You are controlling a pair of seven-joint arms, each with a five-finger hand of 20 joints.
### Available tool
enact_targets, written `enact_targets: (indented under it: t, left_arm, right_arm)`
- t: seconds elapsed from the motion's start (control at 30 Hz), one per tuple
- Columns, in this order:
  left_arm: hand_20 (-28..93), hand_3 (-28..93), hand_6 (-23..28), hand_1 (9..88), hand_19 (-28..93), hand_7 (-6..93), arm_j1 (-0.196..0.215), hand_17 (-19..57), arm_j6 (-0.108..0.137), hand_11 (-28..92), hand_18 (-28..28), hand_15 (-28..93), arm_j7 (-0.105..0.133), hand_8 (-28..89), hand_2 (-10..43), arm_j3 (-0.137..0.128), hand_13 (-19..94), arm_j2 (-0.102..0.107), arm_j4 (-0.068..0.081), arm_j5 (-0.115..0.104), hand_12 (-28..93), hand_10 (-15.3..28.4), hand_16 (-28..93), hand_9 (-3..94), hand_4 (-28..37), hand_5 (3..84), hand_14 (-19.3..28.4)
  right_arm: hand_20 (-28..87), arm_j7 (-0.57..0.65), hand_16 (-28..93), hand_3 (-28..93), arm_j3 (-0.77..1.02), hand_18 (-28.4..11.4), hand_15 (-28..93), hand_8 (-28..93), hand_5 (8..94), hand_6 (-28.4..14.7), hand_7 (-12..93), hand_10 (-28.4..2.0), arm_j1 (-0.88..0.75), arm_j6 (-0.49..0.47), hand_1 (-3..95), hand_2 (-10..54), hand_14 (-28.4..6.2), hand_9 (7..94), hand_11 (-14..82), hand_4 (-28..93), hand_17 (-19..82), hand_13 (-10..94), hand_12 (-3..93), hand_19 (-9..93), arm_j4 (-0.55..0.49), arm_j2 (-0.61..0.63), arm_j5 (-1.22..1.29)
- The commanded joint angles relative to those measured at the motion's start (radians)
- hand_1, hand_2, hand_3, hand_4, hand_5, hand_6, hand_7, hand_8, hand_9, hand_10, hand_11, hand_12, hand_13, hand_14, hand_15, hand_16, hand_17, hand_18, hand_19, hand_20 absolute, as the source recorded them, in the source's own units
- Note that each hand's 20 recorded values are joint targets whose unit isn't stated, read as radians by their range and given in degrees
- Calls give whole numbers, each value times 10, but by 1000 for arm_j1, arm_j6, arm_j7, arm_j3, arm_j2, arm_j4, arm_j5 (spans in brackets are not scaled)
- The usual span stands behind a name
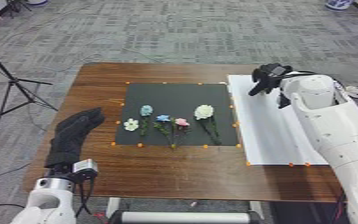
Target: Arrange flowers
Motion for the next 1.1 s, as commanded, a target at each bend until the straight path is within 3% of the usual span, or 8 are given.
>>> enact_targets:
  t: [0.03,0.3,0.4,0.5,0.67,0.83,1.1]
  left_arm:
    - [177,707,8,280,72,204,15,58,-13,209,114,181,5,-79,-50,10,406,-17,-9,4,146,125,7,507,-154,508,159]
    - [176,706,10,281,71,204,22,58,-9,209,114,180,5,-78,-50,18,404,-24,-13,1,146,126,7,507,-155,509,159]
    - [177,706,9,280,71,203,22,58,-9,209,114,180,4,-78,-50,15,404,-23,-13,1,146,125,7,507,-155,509,159]
    - [176,705,10,280,70,203,21,58,-7,209,114,180,3,-78,-49,12,405,-22,-13,1,146,125,8,507,-155,509,159]
    - [177,705,11,280,71,203,19,58,-5,210,114,181,5,-78,-49,12,405,-21,-13,0,146,125,8,507,-155,508,160]
    - [176,706,11,279,72,202,17,58,-5,210,114,181,3,-77,-49,11,405,-18,-14,1,146,125,8,506,-155,508,160]
    - [176,708,14,279,72,201,18,57,-10,210,114,180,0,-76,-49,0,405,-10,-15,1,145,125,7,506,-156,509,159]
  right_arm:
    - [610,30,321,731,7,-258,709,-130,516,-13,236,-113,-42,61,249,-95,-94,650,143,-271,323,731,150,803,17,13,-11]
    - [601,100,320,725,-7,-246,705,-158,594,15,280,-103,-68,159,375,-95,-74,721,161,-273,359,777,147,826,36,31,35]
    - [586,122,328,656,-9,-242,699,-60,642,21,334,-101,-72,152,477,-95,-64,778,178,-276,379,800,158,839,40,32,47]
    - [580,118,338,624,-7,-240,699,-30,705,23,331,-89,-76,116,543,-85,-57,849,159,-265,399,825,244,846,34,34,61]
    - [575,107,347,619,-36,-235,709,-5,757,17,318,-85,-82,174,583,-77,-47,892,180,-274,420,847,285,846,10,60,94]
    - [576,126,352,621,-89,-235,714,3,766,14,316,-82,-79,232,591,-77,-47,897,182,-278,424,851,286,847,-86,121,203]
    - [580,228,359,629,-103,-237,721,3,773,14,307,-81,-183,249,587,-80,-47,901,177,-273,426,852,290,851,-384,218,378]
